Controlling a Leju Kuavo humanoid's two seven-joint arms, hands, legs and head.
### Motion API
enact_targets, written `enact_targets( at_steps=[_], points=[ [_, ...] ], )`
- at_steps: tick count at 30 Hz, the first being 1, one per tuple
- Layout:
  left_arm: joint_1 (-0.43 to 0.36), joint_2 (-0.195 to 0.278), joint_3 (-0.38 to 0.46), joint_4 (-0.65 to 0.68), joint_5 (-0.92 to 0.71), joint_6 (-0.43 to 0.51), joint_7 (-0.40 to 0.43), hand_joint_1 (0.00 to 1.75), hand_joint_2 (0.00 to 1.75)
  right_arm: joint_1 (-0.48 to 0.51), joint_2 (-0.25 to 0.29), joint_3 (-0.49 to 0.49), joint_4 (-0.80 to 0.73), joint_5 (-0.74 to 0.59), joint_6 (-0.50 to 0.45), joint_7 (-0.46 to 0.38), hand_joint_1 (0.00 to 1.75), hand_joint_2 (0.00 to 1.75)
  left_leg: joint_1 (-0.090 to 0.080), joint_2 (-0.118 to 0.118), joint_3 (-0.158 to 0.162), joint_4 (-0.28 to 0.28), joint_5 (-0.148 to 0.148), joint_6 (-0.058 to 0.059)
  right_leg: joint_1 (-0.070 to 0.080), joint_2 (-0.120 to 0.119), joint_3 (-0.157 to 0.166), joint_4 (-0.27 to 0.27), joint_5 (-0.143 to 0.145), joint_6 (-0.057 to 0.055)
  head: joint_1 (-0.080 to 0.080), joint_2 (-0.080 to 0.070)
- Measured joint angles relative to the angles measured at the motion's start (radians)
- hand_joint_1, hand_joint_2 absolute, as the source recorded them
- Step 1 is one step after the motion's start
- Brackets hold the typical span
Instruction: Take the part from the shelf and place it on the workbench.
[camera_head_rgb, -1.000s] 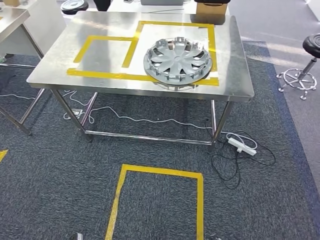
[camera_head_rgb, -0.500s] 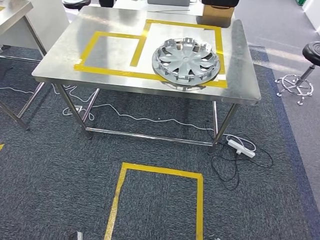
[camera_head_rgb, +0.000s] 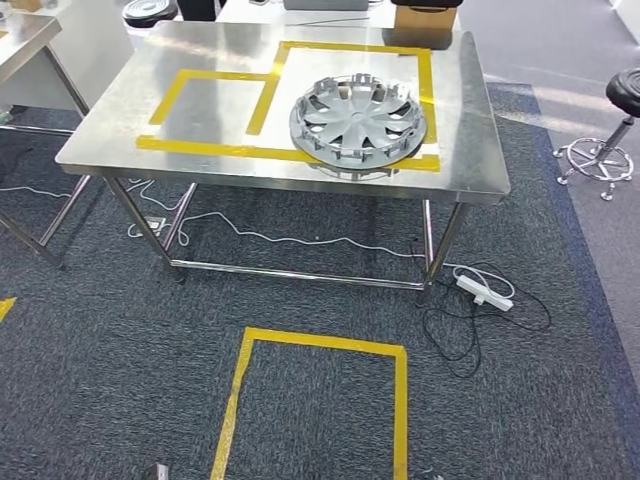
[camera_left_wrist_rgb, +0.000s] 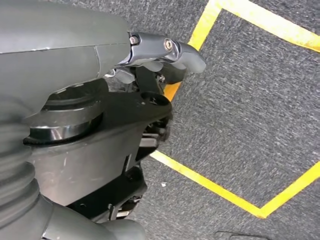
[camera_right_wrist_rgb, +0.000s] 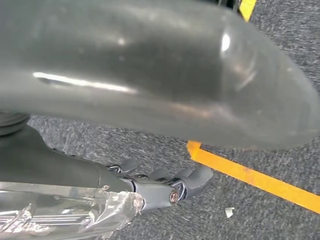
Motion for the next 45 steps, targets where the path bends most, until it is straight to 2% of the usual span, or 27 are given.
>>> enact_targets(
  at_steps=[45],
  points=[
    [0.000,0.000,0.000,0.000,0.000,0.000,0.000,0.00,1.75,0.000,0.000,0.000,0.000,0.000,0.000,0.000,0.00,0.00,0.000,0.000,0.000,0.000,0.000,0.000,0.000,0.000,0.000,0.000,0.000,0.000,0.000,0.000]
  ],
)
